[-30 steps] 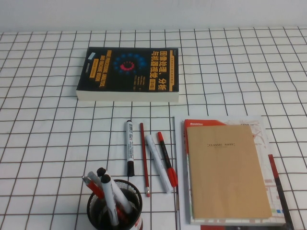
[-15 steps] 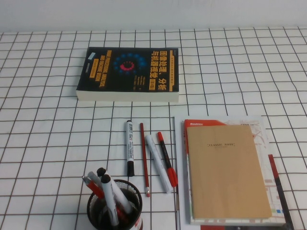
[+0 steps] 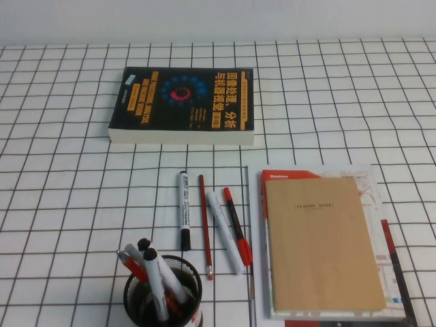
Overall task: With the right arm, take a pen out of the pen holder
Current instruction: 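Take a marker out of the pen holder and lay it on the table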
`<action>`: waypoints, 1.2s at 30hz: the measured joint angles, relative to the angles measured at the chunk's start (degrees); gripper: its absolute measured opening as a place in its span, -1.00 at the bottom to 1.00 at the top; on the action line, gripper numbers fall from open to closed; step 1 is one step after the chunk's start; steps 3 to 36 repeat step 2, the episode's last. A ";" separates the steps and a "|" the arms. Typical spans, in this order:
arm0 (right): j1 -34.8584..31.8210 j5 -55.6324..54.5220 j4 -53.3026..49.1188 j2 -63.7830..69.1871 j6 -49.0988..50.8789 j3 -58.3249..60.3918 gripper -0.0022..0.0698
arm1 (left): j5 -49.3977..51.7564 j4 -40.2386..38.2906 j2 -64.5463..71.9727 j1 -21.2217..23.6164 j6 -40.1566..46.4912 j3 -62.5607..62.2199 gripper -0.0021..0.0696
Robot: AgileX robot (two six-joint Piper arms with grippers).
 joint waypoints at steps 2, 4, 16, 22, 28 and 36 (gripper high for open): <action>0.00 0.00 0.00 0.00 0.00 0.00 -0.98 | 0.00 0.00 0.00 0.00 0.00 0.00 -0.95; 0.00 0.00 0.00 0.00 0.00 0.00 -0.98 | 0.00 0.00 0.00 0.00 0.00 0.00 -0.95; 0.00 0.00 0.00 0.00 0.00 0.00 -0.98 | 0.00 0.00 0.00 0.00 0.00 0.00 -0.95; 0.00 0.00 0.00 0.00 0.00 0.00 -0.98 | 0.00 0.00 0.00 0.00 0.00 0.00 -0.95; 0.00 0.00 0.00 0.00 0.00 0.00 -0.98 | 0.00 0.00 0.00 0.00 0.00 0.00 -0.95; 0.00 0.00 0.00 0.00 0.00 0.00 -0.98 | 0.00 0.00 0.00 0.00 0.00 0.00 -0.95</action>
